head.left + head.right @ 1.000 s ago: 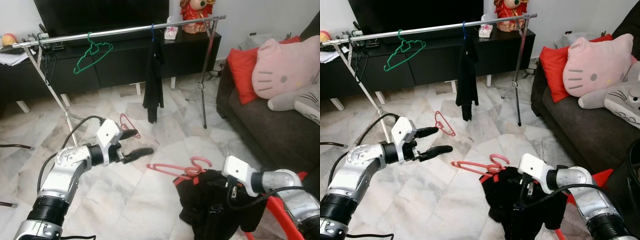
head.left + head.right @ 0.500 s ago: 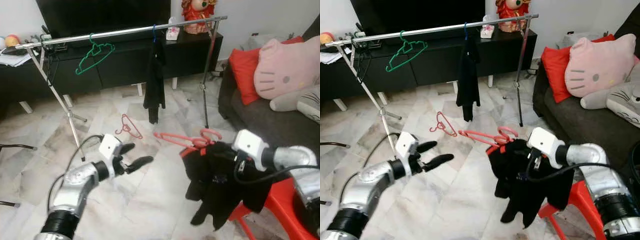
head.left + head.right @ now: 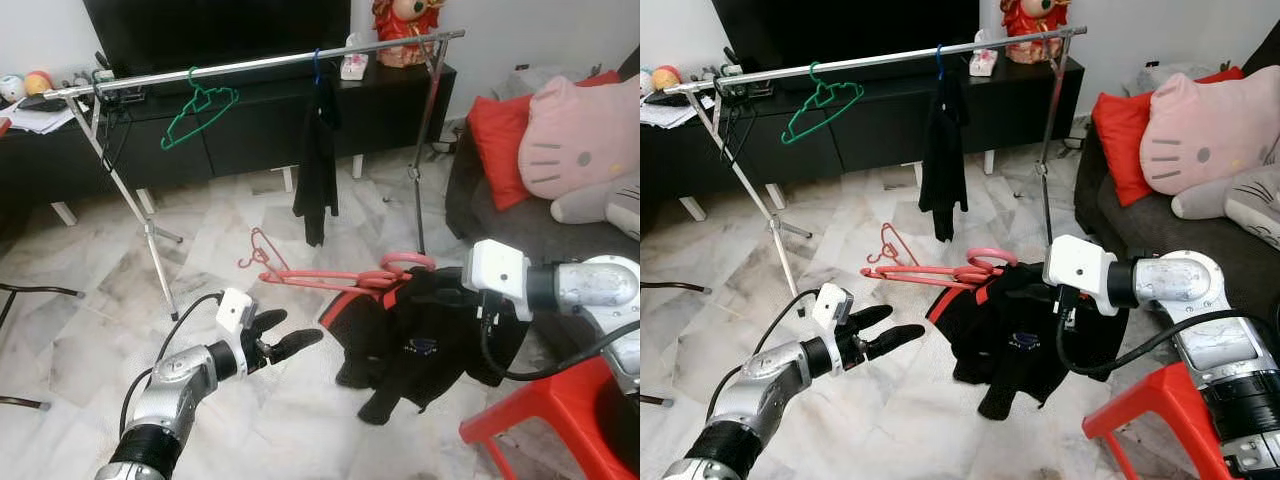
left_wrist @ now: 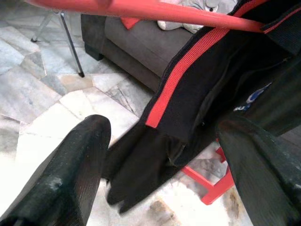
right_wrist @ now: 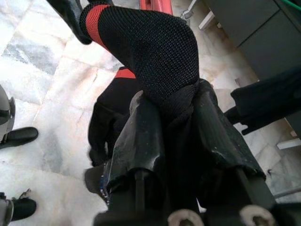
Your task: Hang hanger
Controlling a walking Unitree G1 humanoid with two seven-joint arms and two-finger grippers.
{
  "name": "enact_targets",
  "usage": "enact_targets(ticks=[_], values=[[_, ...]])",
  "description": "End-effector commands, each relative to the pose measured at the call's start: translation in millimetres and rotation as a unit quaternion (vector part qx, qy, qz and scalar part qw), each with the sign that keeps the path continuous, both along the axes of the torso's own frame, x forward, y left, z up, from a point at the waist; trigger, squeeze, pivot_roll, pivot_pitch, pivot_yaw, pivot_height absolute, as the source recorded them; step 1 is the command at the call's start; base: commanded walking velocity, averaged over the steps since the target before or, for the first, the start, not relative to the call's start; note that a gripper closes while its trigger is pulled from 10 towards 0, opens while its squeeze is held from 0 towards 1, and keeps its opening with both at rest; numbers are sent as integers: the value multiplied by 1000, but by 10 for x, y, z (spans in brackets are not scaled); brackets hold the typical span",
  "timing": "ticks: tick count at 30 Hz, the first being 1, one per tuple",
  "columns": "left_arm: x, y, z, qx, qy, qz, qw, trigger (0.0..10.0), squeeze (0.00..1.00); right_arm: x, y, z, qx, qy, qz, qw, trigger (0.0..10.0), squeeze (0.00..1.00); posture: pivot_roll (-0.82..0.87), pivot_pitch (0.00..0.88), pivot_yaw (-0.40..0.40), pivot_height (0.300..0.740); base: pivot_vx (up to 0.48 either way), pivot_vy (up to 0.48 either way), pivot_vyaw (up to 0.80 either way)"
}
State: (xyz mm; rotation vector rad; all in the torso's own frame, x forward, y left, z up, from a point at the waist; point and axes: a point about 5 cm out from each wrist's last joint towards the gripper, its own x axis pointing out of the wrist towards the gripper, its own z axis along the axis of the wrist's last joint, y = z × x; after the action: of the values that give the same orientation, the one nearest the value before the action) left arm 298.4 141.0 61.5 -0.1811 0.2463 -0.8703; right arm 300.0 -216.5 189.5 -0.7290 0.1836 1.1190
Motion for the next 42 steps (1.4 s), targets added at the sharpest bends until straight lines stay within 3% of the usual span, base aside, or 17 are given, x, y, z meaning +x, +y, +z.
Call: enact_targets(ticks=[1,8,12,18,24,35,40,42], values=[[10,38,-2,0,-2,1,1000,10000,0,2,17,163,3,-25,10,1000,0,0,-142,25,82,740,0,0,0],[-87,26,-101,-31,34,-37,998,10000,0,13,78,393,46,-50,16,998,0,0,-152,34,92,740,0,0,0],[-125,12,-115,-61,61,-65,994,10000,0,20,122,392,59,-52,15,997,0,0,-150,35,93,740,0,0,0],[-90,6,-94,-93,68,-49,992,10000,0,40,189,357,77,-53,8,996,0,0,-148,36,96,740,0,0,0],[-35,17,-24,-184,80,-26,979,10000,0,52,282,421,145,-62,-12,987,0,0,-156,38,91,740,0,0,0],[48,5,-12,-232,80,18,969,10000,0,20,272,446,143,-56,-12,988,0,0,-176,45,89,740,0,0,0],[54,-36,16,-246,81,-2,966,10000,0,-18,311,408,140,-39,-1,989,0,0,-179,41,87,740,0,0,0],[26,-56,16,-238,84,-33,967,10000,0,-38,335,384,134,-29,11,991,0,0,-179,41,87,740,0,0,0]])
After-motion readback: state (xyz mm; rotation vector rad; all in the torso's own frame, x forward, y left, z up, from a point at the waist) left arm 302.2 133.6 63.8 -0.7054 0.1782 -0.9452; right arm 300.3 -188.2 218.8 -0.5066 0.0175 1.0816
